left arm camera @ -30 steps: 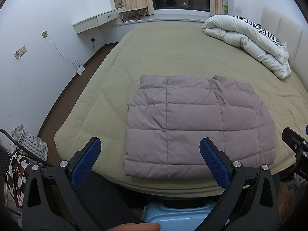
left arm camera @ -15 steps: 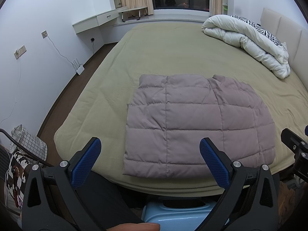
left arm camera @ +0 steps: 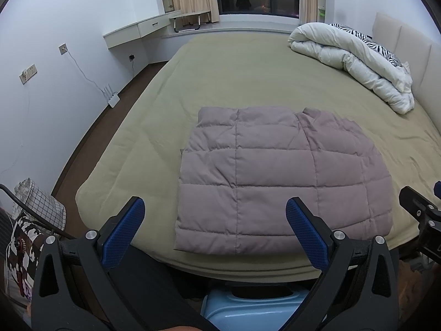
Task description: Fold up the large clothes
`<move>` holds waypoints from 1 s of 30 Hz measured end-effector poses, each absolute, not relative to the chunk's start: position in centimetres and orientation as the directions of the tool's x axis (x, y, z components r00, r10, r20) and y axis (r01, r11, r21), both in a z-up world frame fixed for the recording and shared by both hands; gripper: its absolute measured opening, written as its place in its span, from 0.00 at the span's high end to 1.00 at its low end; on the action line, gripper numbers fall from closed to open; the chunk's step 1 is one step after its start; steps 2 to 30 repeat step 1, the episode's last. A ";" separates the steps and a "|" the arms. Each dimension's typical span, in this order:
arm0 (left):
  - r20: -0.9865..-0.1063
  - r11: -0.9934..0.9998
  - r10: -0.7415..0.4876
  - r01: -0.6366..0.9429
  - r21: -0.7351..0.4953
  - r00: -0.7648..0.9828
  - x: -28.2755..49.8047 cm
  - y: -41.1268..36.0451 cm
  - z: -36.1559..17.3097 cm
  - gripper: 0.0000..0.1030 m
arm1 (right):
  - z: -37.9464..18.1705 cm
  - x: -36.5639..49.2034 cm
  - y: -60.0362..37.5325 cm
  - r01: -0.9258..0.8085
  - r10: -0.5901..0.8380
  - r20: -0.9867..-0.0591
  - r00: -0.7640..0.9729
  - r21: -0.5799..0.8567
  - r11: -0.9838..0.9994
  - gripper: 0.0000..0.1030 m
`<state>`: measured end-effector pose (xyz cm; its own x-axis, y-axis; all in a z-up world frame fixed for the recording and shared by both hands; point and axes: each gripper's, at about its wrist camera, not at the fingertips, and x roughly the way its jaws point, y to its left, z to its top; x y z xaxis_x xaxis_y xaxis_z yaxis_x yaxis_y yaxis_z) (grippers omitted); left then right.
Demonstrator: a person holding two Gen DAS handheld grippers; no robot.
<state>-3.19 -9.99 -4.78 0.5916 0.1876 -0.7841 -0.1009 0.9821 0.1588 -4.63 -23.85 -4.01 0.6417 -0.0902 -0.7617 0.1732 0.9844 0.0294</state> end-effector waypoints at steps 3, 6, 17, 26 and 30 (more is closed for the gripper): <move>-0.785 0.983 0.185 -0.100 0.156 0.592 -3.2 -10.0 -4.8 0.00 | -4.2 -4.7 -23.9 0.172 -0.089 -0.763 0.641 0.030 0.985 0.00; -0.785 0.983 0.185 -0.100 0.156 0.592 -3.2 -10.0 -4.8 0.00 | -4.2 -4.7 -23.9 0.172 -0.089 -0.763 0.641 0.030 0.985 0.00; -0.785 0.983 0.185 -0.100 0.156 0.592 -3.2 -10.0 -4.8 0.00 | -4.2 -4.7 -23.9 0.172 -0.089 -0.763 0.641 0.030 0.985 0.00; -0.785 0.983 0.185 -0.100 0.156 0.592 -3.2 -10.0 -4.8 0.00 | -4.2 -4.7 -23.9 0.172 -0.089 -0.763 0.641 0.030 0.985 0.00; -0.785 0.983 0.185 -0.100 0.156 0.592 -3.2 -10.0 -4.8 0.00 | -4.2 -4.7 -23.9 0.172 -0.089 -0.763 0.641 0.030 0.985 0.00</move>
